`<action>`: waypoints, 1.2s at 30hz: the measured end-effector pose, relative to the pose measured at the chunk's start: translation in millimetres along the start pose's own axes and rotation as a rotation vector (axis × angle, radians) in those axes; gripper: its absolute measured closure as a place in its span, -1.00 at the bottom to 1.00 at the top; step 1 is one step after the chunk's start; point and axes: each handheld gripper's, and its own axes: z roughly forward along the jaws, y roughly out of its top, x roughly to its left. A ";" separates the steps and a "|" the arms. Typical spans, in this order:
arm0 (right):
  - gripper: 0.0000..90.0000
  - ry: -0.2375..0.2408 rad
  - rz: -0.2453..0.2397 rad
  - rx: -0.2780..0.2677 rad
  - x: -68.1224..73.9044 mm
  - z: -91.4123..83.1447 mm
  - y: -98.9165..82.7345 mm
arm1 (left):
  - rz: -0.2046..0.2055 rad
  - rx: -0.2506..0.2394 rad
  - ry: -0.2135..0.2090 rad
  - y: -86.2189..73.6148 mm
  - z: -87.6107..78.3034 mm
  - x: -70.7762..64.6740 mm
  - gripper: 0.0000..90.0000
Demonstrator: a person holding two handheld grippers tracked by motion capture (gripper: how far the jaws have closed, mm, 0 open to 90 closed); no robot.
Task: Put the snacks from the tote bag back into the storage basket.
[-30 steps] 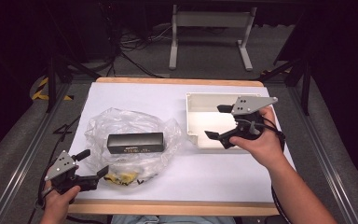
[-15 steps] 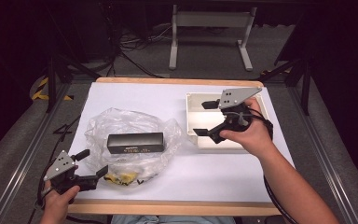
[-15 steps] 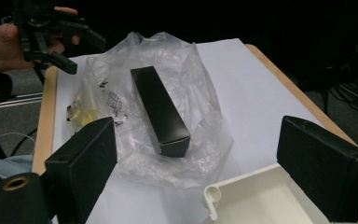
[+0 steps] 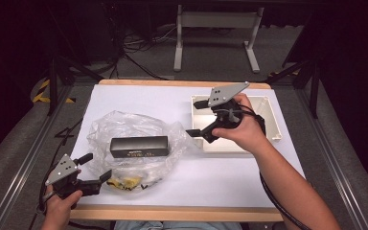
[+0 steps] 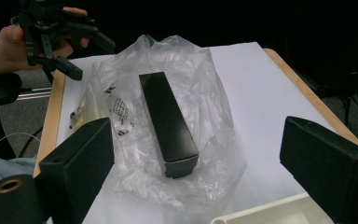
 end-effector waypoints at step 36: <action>-0.72 0.028 -0.026 0.164 -21.4 99.8 -4.1 | 0.001 -0.010 -0.018 2.5 2.7 -0.3 -0.80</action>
